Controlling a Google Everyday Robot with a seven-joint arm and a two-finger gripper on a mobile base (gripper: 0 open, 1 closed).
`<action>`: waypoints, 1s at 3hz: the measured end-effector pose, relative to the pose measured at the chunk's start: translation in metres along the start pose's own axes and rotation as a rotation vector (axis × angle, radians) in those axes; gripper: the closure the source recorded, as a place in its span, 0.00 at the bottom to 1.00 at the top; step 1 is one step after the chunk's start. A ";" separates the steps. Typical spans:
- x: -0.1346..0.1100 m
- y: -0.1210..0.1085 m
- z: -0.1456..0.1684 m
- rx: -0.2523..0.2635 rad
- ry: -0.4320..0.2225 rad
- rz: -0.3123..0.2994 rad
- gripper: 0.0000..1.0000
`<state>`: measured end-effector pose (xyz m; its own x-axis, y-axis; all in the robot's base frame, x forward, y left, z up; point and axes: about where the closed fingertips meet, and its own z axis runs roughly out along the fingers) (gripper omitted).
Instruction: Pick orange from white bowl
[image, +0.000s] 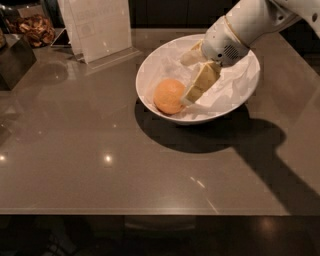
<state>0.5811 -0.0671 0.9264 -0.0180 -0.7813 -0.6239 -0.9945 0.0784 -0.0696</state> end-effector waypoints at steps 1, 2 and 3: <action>0.000 0.000 0.000 0.000 0.000 0.000 0.36; 0.000 -0.003 0.008 -0.018 -0.013 0.001 0.28; -0.001 -0.006 0.025 -0.067 -0.025 0.004 0.18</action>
Offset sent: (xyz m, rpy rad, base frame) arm 0.0065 0.0066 -0.0111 0.0273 0.0303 0.0206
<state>0.5896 -0.0515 0.9075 -0.0202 -0.7656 -0.6430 -0.9991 0.0395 -0.0155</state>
